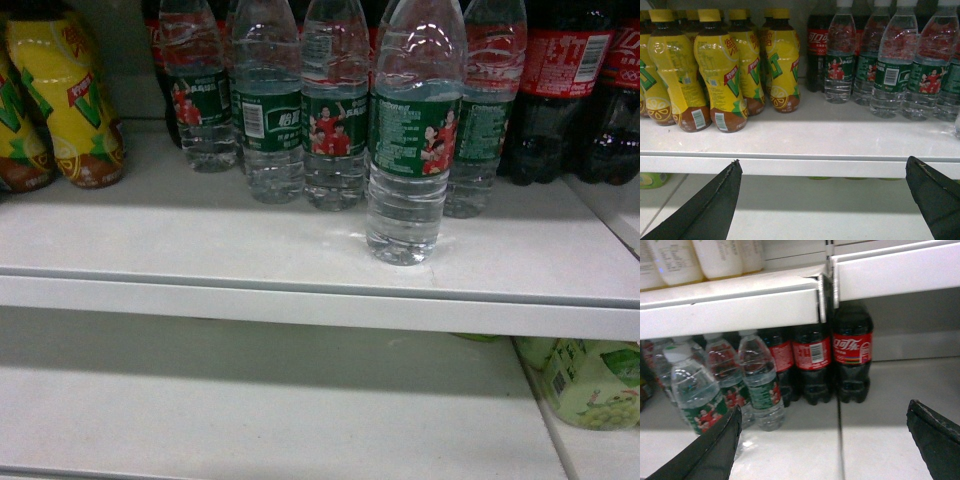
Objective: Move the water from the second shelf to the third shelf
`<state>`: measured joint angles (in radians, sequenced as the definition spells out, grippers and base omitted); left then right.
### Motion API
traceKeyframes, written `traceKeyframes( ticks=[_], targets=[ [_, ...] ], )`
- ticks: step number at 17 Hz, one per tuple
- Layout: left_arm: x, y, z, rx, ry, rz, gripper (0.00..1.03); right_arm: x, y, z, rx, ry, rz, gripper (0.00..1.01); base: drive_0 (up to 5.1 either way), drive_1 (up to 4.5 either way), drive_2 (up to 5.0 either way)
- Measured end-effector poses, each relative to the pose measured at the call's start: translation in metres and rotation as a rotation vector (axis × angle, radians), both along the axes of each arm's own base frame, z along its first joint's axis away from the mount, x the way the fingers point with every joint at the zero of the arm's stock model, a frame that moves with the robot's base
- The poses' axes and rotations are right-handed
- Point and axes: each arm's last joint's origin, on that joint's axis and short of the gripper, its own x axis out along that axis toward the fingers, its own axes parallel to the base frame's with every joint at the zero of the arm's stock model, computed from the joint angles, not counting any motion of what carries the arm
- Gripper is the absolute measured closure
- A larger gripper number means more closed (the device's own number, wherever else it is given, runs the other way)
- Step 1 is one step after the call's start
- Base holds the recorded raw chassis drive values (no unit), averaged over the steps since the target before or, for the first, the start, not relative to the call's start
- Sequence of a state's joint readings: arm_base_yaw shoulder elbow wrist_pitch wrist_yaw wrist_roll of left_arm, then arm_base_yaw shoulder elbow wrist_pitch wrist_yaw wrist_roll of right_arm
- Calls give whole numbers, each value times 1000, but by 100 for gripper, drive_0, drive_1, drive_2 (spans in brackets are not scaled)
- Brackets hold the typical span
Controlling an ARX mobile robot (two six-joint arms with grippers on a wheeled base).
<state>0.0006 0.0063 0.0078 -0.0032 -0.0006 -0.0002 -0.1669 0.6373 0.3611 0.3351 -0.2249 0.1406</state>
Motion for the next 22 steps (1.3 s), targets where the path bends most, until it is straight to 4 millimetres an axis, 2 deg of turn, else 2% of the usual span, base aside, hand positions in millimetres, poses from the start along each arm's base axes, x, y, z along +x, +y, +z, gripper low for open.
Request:
traceKeyframes(
  ticks=[3, 7, 10, 15, 22],
  targets=[
    [0, 0, 0, 0, 0, 0, 5, 21, 25, -21, -6, 49, 120, 3, 0, 0, 0],
    [0, 0, 0, 0, 0, 0, 5, 56, 83, -68, -67, 145, 334, 3, 0, 0, 0],
    [0, 0, 0, 0, 0, 0, 5, 82, 113, -90, -82, 205, 395, 3, 0, 0, 0],
    [0, 0, 0, 0, 0, 0, 5, 104, 149, -96, -45, 225, 483, 3, 0, 0, 0],
    [0, 0, 0, 0, 0, 0, 5, 114, 157, -93, -22, 216, 476, 3, 0, 0, 0]
  ],
)
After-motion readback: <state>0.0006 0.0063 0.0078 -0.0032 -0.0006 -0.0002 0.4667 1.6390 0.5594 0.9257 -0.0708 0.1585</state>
